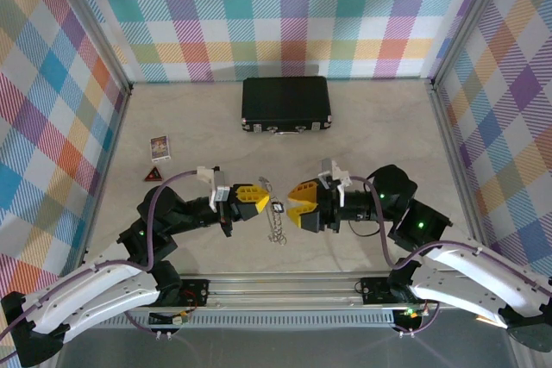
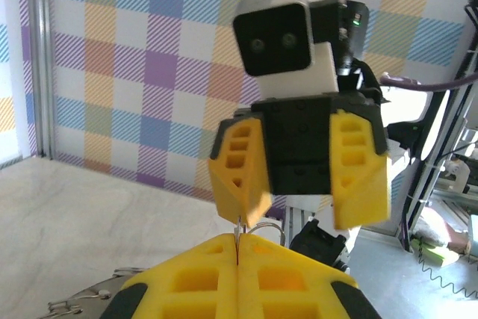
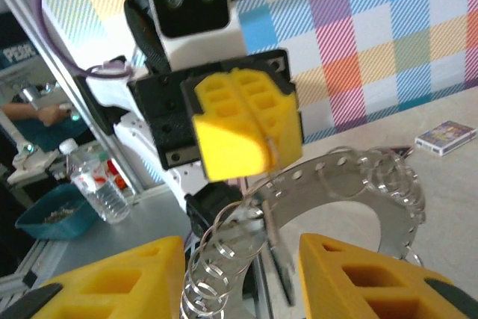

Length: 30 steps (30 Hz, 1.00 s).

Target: Put the keys on the keyring

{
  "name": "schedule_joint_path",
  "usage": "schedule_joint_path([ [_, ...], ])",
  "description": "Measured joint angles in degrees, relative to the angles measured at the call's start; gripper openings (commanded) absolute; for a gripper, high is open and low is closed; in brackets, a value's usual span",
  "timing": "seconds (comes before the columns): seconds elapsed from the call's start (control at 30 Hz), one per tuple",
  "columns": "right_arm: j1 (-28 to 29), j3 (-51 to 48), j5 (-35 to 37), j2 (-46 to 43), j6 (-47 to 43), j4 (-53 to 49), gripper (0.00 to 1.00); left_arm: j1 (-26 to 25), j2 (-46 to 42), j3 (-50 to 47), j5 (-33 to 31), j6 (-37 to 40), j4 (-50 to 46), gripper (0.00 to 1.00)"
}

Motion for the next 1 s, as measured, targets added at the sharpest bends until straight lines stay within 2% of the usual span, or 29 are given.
schedule_joint_path([
  [0.47, -1.1, 4.7, -4.6, 6.6, 3.2, 0.9, 0.36, 0.0, 0.4, 0.3, 4.4, 0.5, 1.3, 0.00],
  [0.73, -1.1, 4.7, -5.9, 6.7, 3.2, 0.9, 0.28, 0.0, 0.2, 0.3, 4.8, 0.3, 2.6, 0.00],
  [1.0, -1.1, 4.7, -8.4, 6.9, 3.3, 1.4, 0.25, 0.0, 0.2, 0.3, 4.8, 0.1, 3.0, 0.00],
])
